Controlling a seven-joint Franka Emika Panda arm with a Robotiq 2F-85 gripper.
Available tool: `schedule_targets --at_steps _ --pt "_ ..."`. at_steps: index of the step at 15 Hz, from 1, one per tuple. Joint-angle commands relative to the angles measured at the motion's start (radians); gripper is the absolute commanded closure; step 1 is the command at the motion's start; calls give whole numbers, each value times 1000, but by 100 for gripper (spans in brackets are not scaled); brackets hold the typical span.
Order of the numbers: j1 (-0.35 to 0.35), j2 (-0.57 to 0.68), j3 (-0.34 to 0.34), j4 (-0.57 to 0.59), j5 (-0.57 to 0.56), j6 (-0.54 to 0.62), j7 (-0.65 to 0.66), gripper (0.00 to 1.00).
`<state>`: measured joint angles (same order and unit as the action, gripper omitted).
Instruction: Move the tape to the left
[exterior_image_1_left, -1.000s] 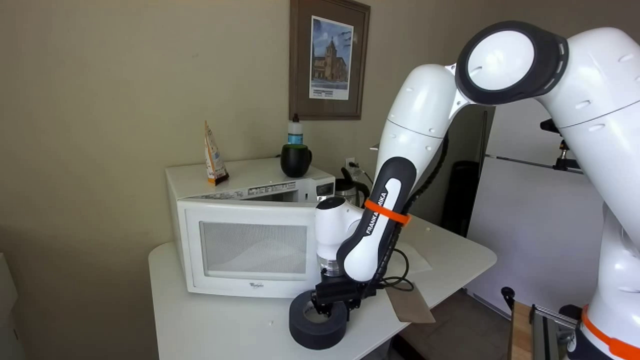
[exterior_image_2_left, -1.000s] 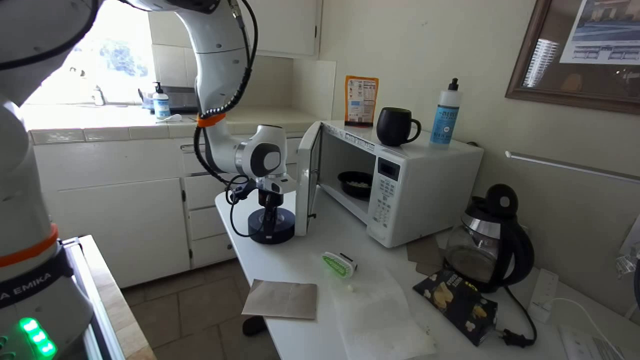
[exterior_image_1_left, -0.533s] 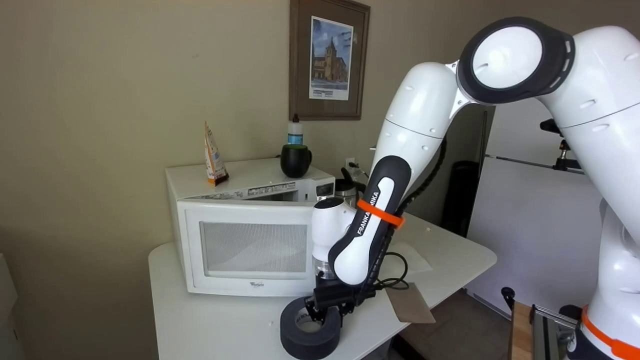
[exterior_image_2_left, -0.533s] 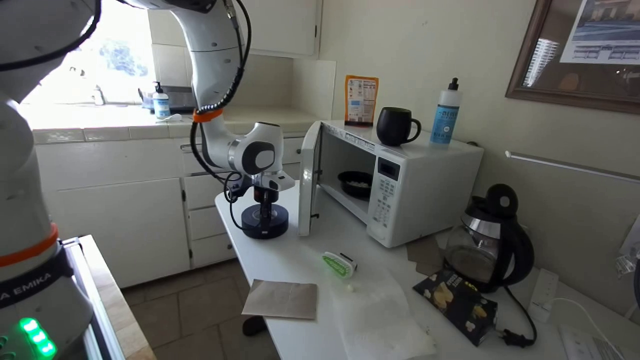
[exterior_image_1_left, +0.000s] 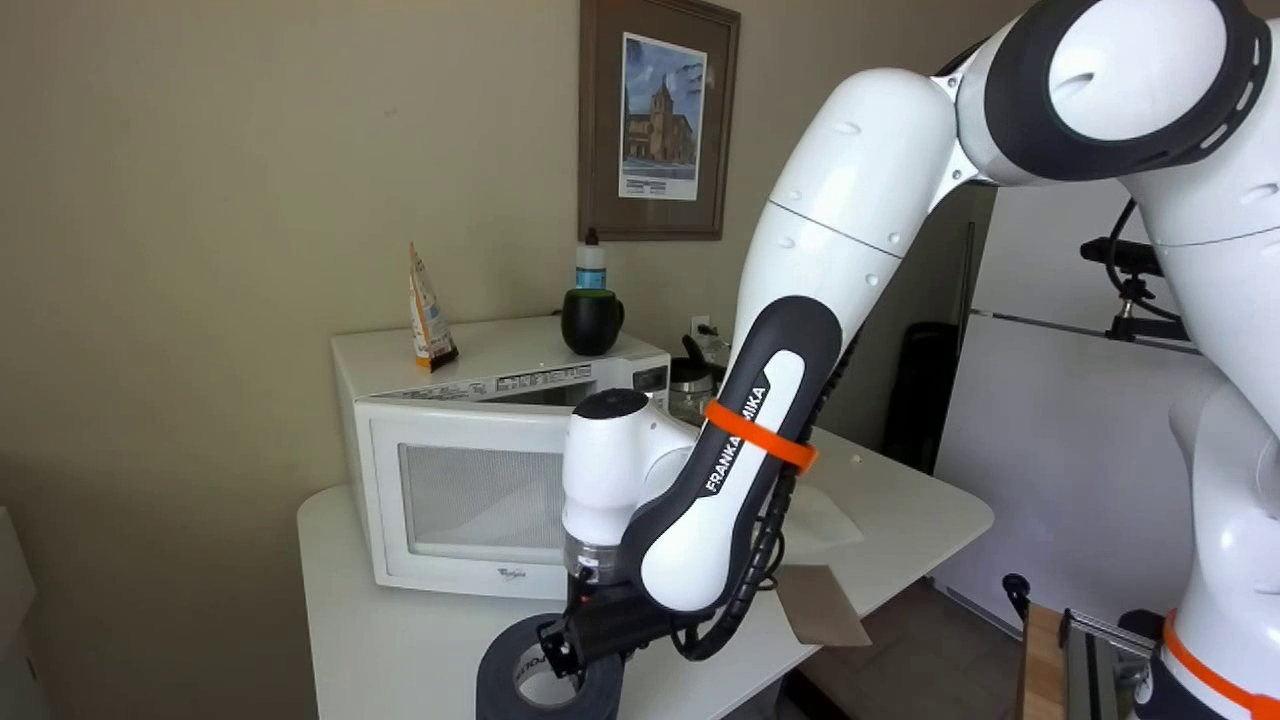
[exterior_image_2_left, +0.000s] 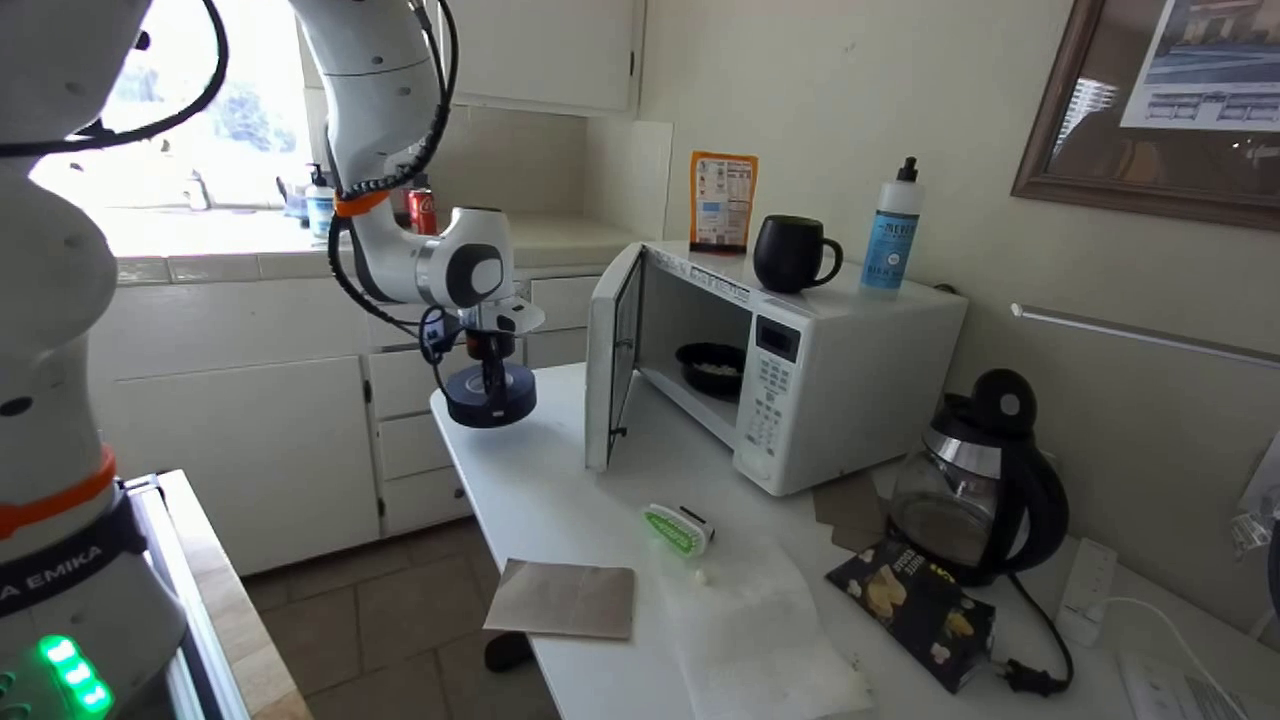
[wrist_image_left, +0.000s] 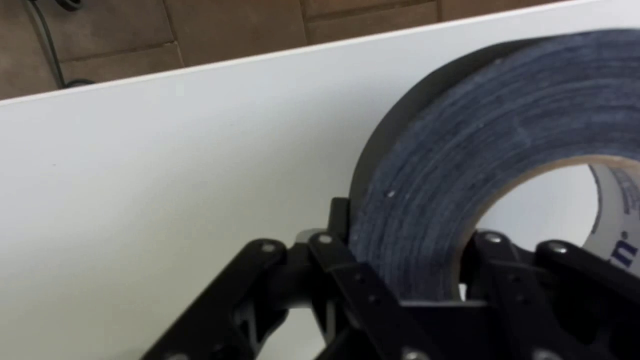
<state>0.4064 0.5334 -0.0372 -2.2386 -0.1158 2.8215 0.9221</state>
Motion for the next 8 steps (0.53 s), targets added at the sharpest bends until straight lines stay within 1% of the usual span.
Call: schedule_targets --at_steps 1,3,8 --pt "58 -18 -2 58 20 -54 17 79" --pt "86 -3 -4 107 12 -94 41 79" --pt "130 51 9 245 -20 -257 98 79"
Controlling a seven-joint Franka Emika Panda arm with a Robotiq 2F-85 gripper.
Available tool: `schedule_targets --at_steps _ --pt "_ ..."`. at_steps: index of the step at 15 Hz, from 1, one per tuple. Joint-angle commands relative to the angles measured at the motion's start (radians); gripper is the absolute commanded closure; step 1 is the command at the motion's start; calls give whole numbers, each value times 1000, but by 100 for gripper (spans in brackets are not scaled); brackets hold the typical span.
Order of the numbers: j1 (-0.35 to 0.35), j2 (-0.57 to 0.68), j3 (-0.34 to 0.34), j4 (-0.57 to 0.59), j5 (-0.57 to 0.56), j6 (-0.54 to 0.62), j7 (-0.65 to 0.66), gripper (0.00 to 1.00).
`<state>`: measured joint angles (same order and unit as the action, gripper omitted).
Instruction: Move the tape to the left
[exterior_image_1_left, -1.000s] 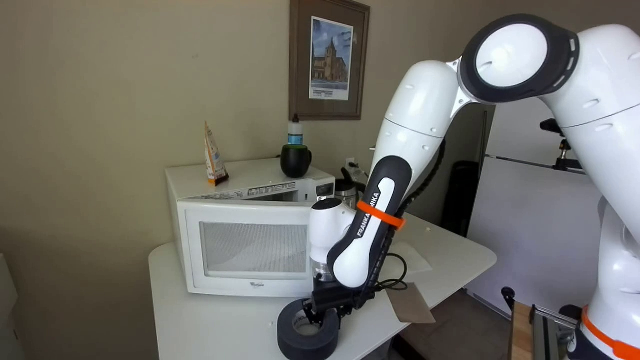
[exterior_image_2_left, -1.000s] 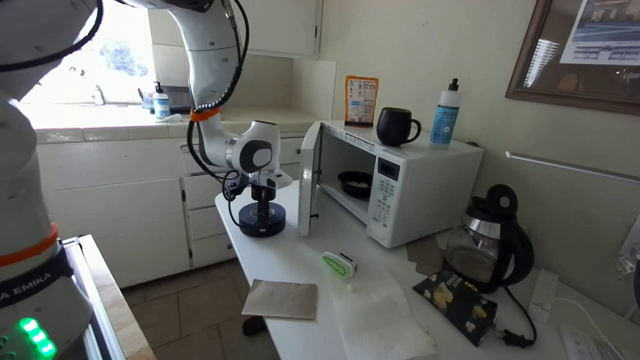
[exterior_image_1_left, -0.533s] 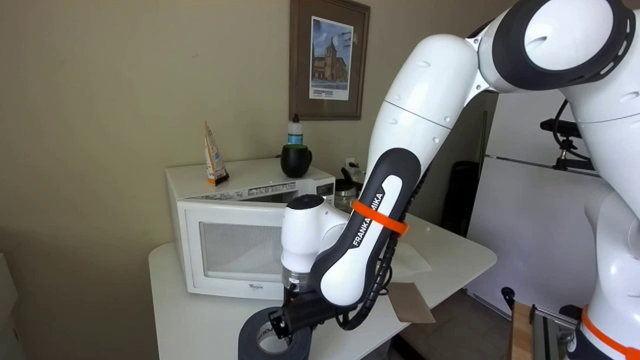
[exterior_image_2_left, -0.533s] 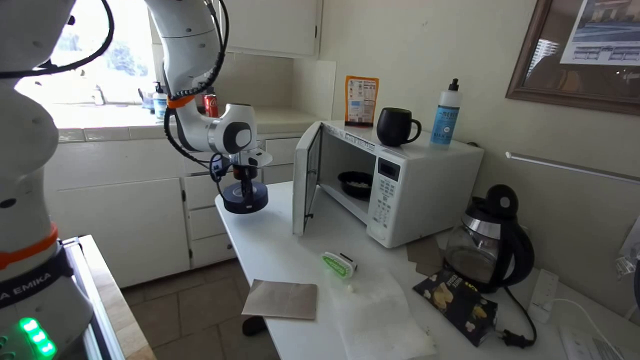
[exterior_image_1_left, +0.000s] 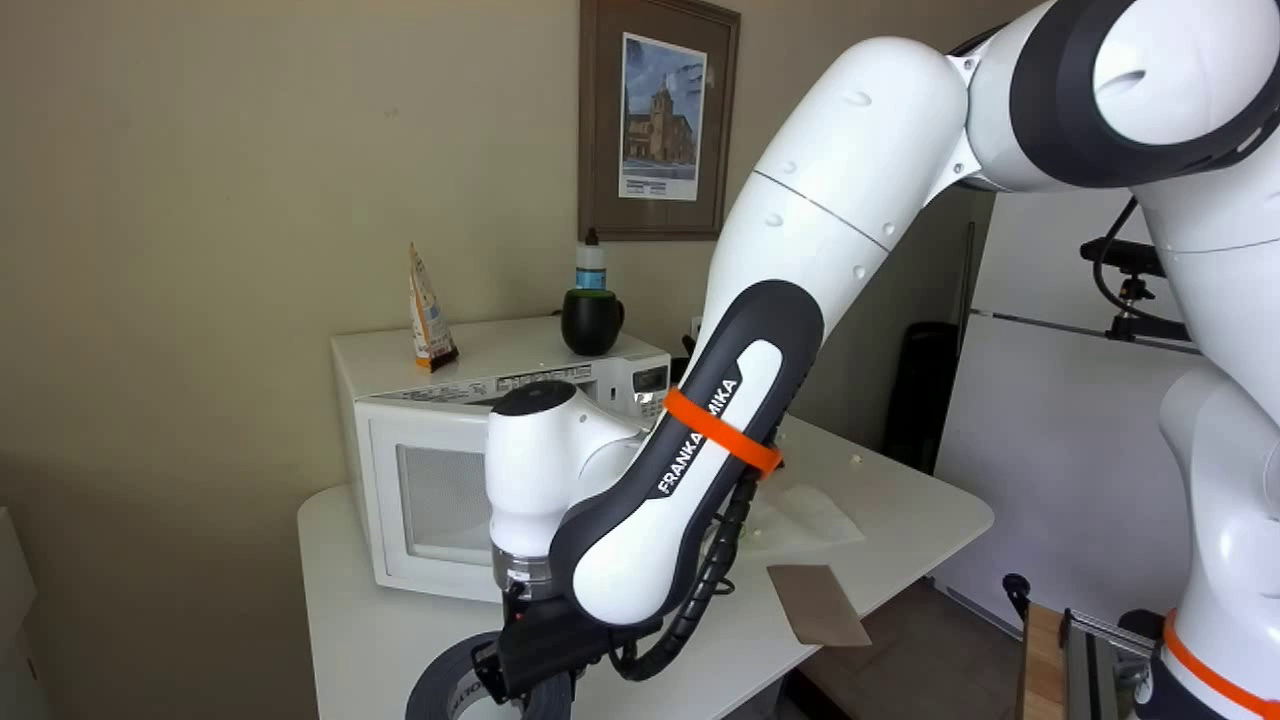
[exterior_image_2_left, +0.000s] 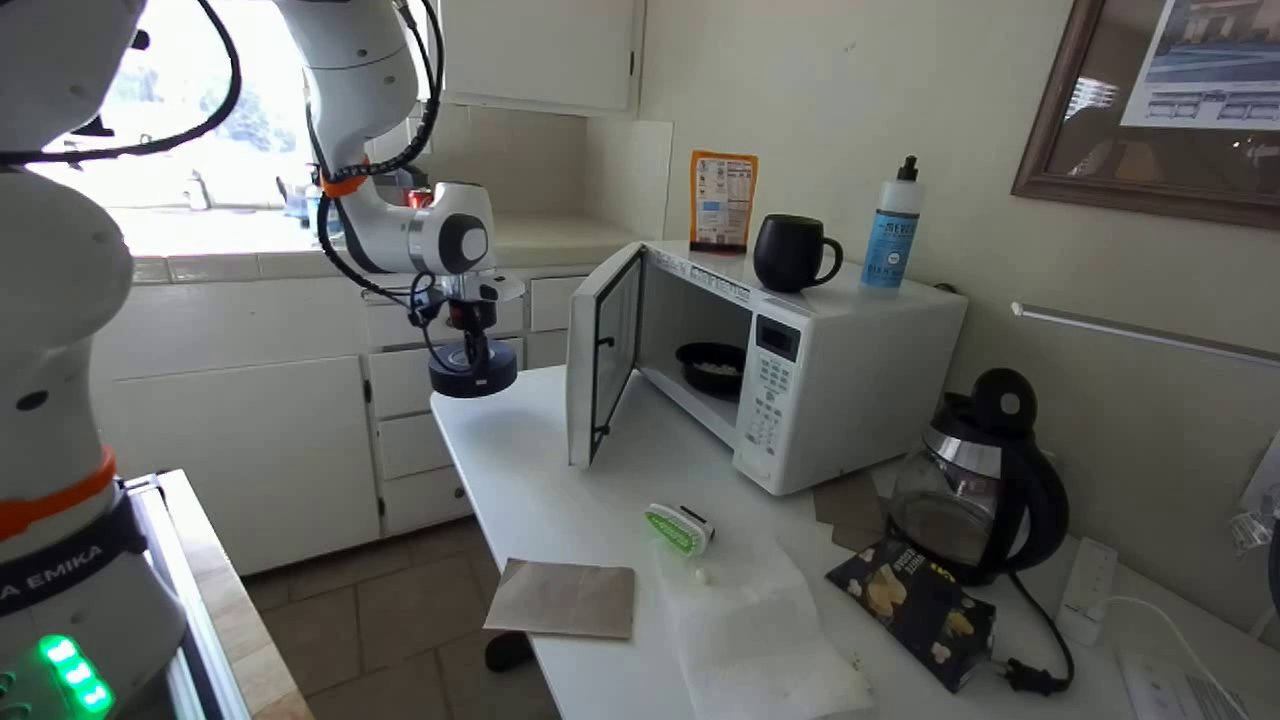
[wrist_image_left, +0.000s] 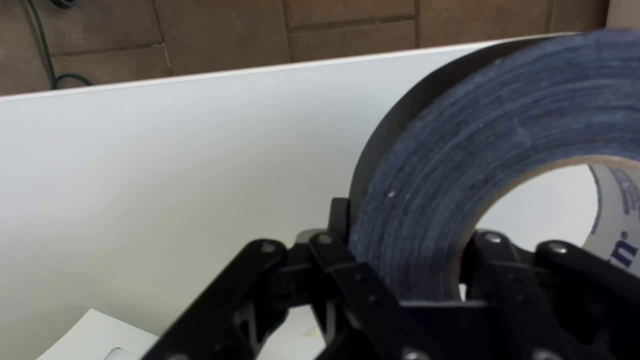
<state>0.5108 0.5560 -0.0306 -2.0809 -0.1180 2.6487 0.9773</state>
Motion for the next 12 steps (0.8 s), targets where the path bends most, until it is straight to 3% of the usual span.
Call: schedule_targets --at_steps 1,6,12 --pt "33 44 4 117 -24 -114 55 79" --pt "59 129 11 243 -51 -209 84 79" --pt "63 227 6 356 -45 -228 116 79"
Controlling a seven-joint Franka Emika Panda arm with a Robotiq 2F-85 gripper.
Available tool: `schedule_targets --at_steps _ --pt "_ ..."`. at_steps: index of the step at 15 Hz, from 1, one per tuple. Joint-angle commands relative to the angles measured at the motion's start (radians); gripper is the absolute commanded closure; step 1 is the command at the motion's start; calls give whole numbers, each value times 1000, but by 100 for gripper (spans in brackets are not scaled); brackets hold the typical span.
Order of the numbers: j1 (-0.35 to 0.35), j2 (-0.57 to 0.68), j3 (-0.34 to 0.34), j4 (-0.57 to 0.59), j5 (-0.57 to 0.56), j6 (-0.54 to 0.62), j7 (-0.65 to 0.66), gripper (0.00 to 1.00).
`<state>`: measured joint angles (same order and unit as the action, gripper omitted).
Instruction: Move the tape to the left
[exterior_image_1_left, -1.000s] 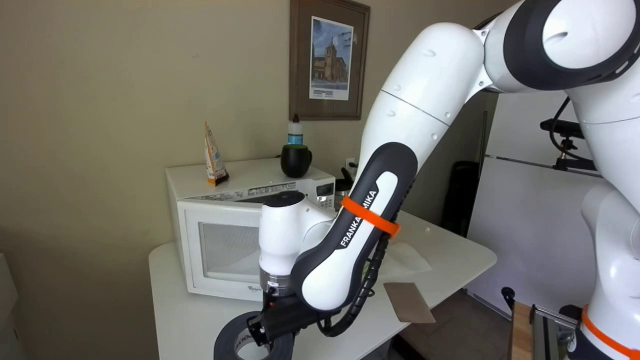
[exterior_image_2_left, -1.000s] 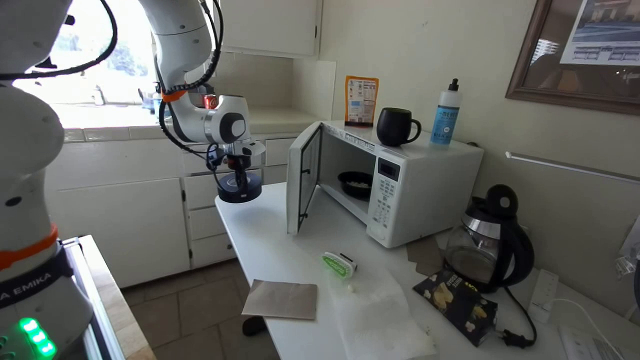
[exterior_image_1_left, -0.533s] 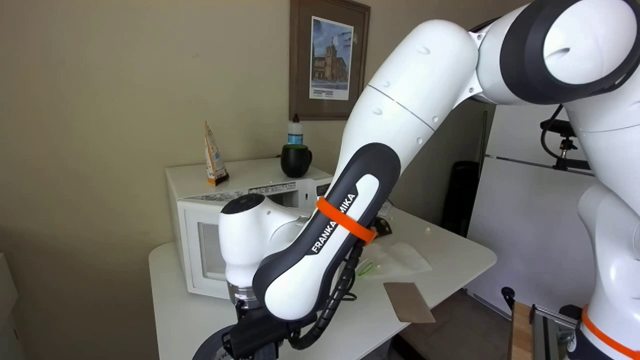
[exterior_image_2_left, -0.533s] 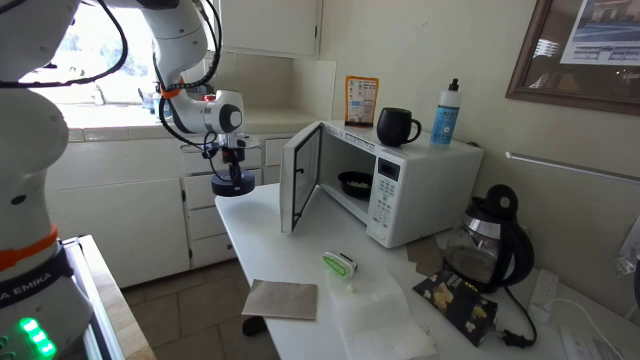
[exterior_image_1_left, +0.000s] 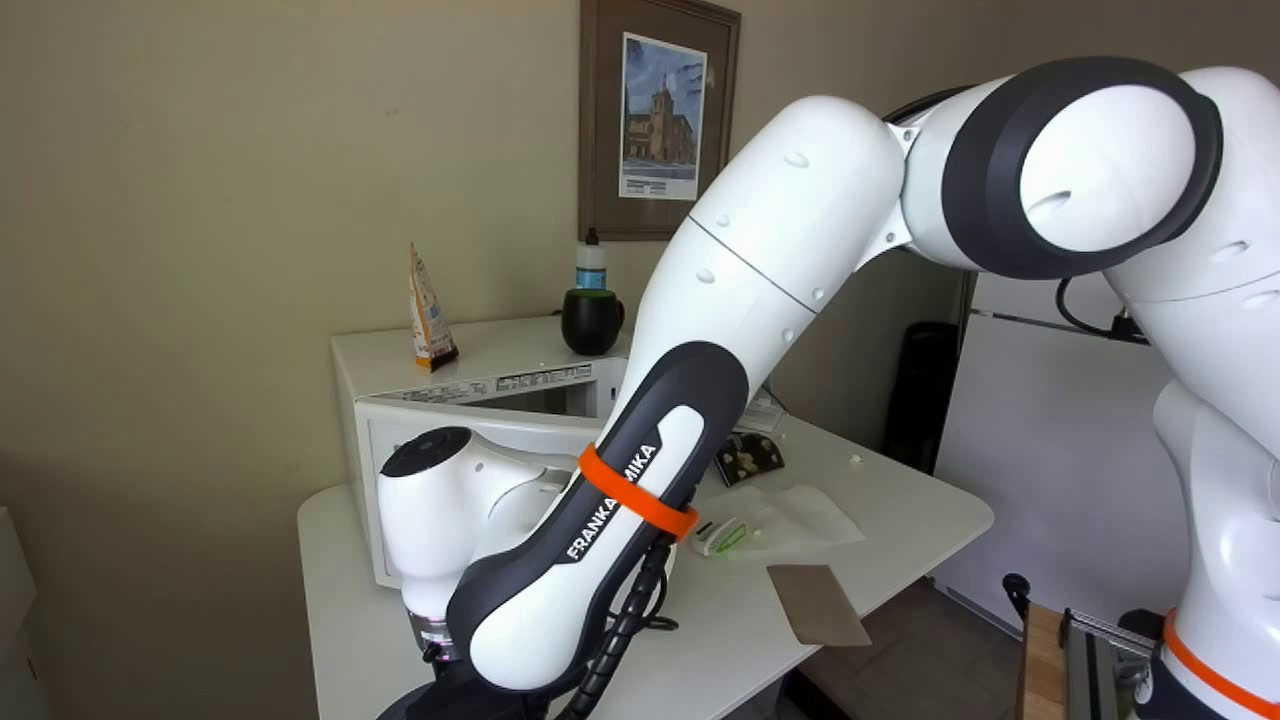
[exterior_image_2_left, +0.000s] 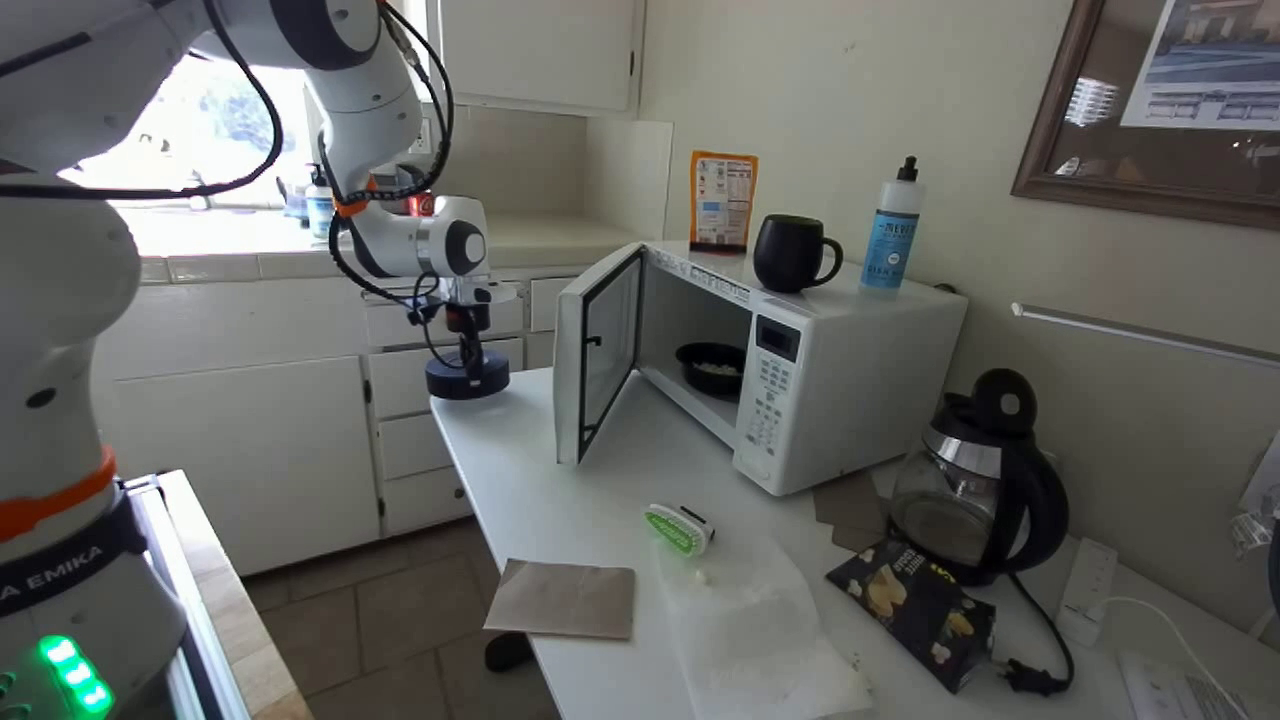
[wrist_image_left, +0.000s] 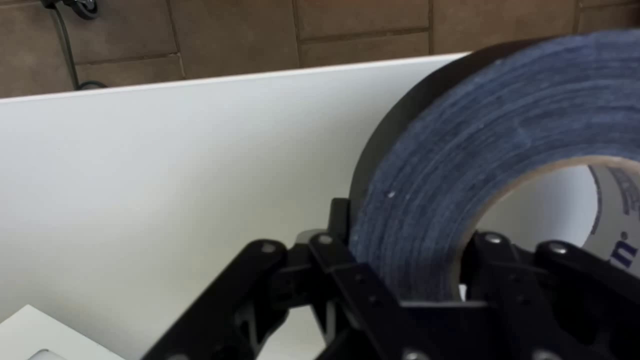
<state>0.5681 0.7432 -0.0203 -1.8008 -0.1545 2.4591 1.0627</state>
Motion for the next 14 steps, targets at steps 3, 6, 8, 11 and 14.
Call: schedule_targets --at_steps 3,6,8,11,14 --pt "4 77 -3 121 -5 -66 33 79" --pt "3 105 -2 155 -6 -86 27 79" --pt "5 112 -4 170 -9 -104 30 28" --pt "4 103 -8 178 -15 -109 32 8" --pt "-21 38 11 125 5 -118 7 0"
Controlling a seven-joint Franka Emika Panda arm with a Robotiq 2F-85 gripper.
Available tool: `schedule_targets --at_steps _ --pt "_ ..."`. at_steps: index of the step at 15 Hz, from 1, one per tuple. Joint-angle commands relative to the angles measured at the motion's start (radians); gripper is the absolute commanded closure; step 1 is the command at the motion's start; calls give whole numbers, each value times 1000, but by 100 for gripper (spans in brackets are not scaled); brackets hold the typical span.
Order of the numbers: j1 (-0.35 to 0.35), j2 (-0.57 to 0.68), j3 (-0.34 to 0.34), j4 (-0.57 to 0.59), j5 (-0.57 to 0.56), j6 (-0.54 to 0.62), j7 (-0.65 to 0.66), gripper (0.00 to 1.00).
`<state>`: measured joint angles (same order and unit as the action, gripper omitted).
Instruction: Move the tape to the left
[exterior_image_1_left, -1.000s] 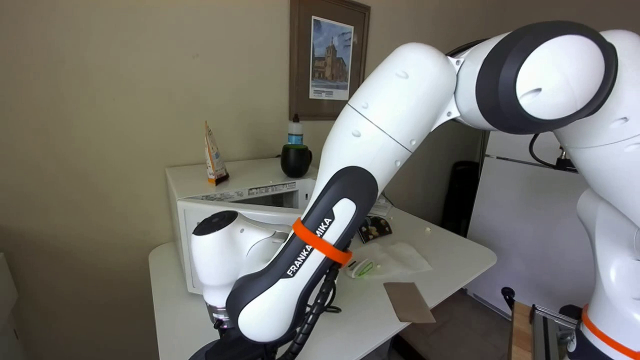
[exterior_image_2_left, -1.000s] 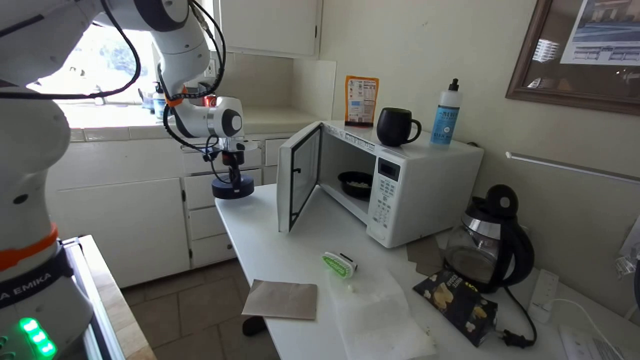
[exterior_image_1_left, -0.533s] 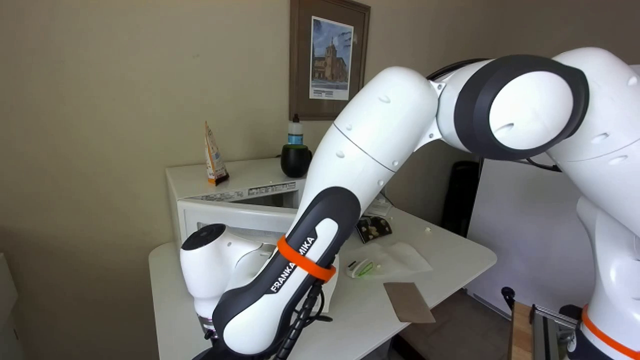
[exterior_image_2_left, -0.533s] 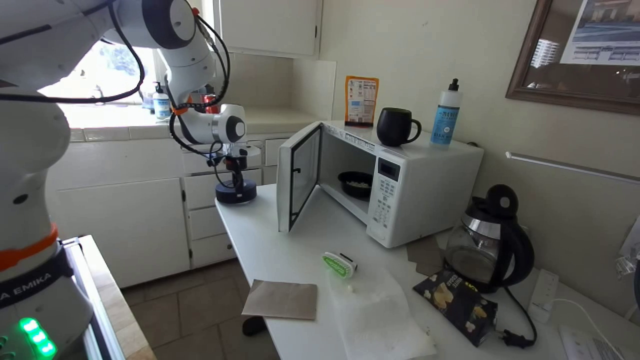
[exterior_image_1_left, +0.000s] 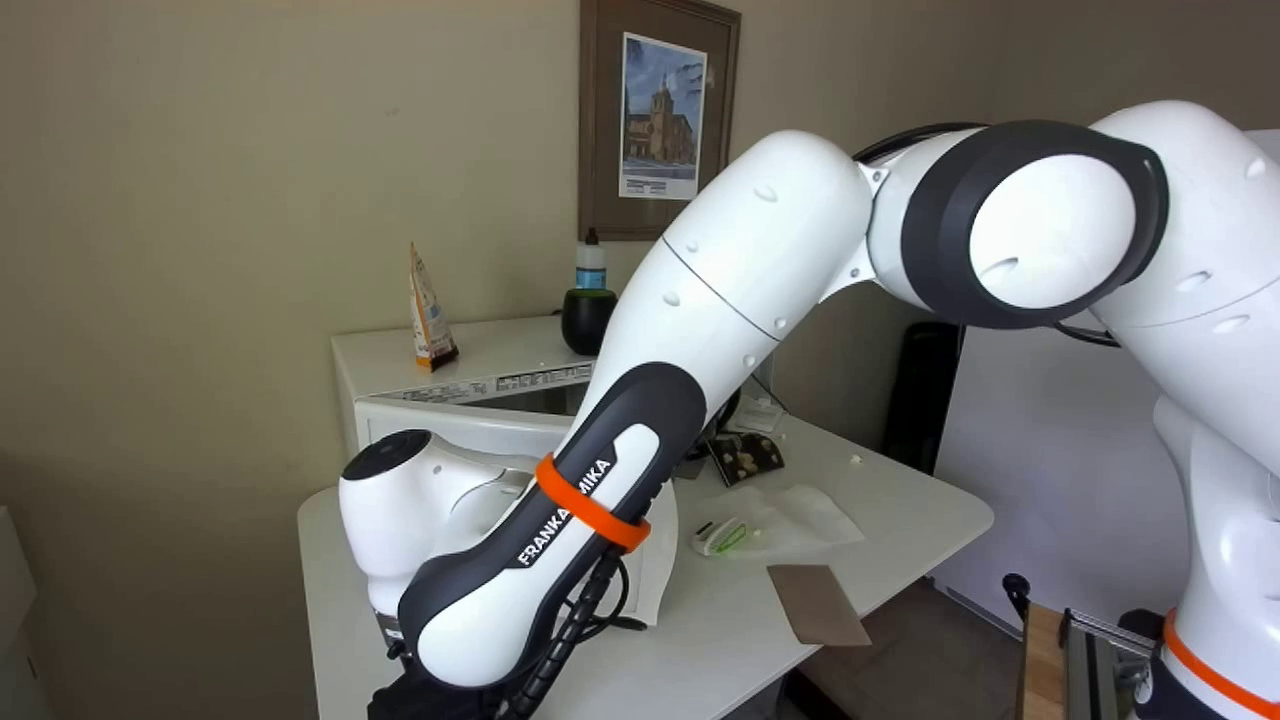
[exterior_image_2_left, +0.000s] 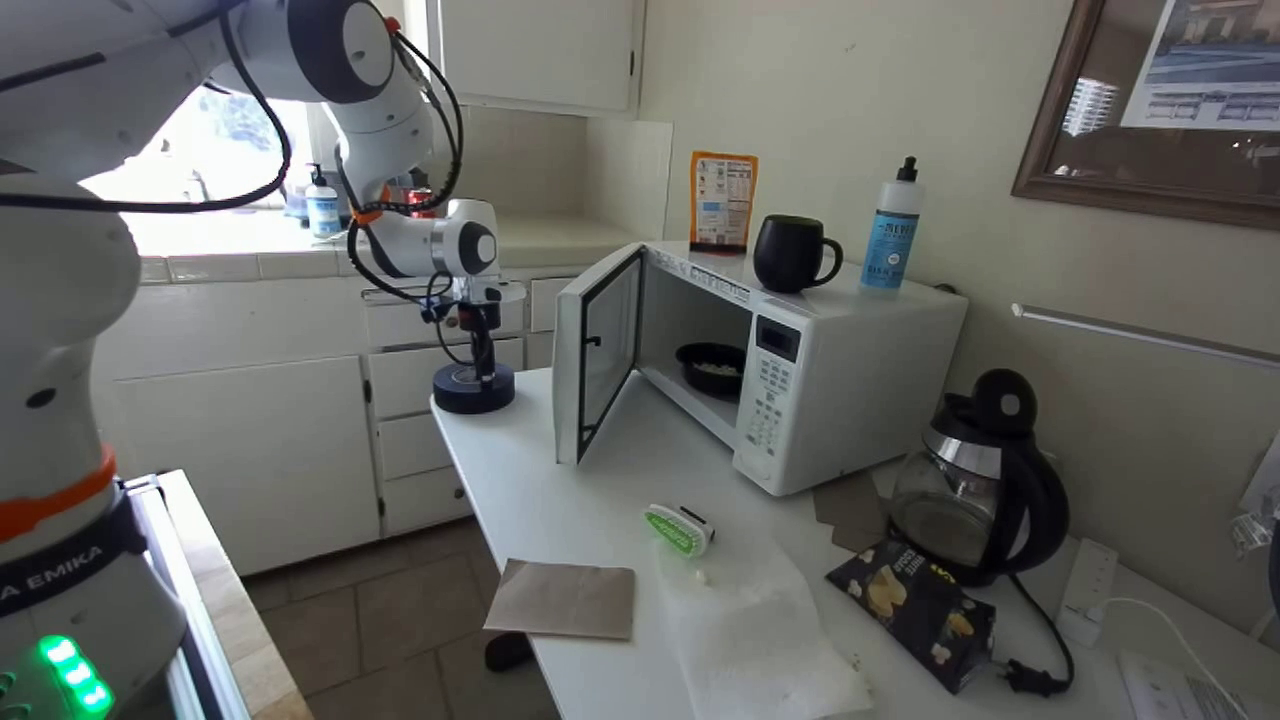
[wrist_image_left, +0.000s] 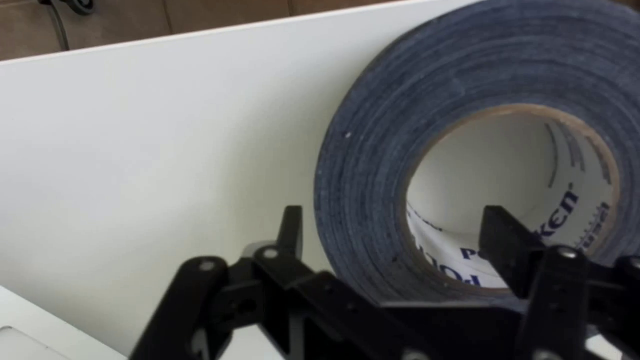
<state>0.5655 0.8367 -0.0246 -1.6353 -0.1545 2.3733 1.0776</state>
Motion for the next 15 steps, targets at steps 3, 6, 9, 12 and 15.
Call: schedule_targets --at_steps 3,6,9,12,15 --pt "-67 -187 39 -156 46 -62 -16 0" --pt "-139 -344 78 -302 109 -78 -35 0" --pt "-182 -503 96 -451 138 -72 -27 0" --pt "-217 -667 96 -612 62 -33 -81 0" --pt "-285 -833 118 -769 105 -20 -239 0"
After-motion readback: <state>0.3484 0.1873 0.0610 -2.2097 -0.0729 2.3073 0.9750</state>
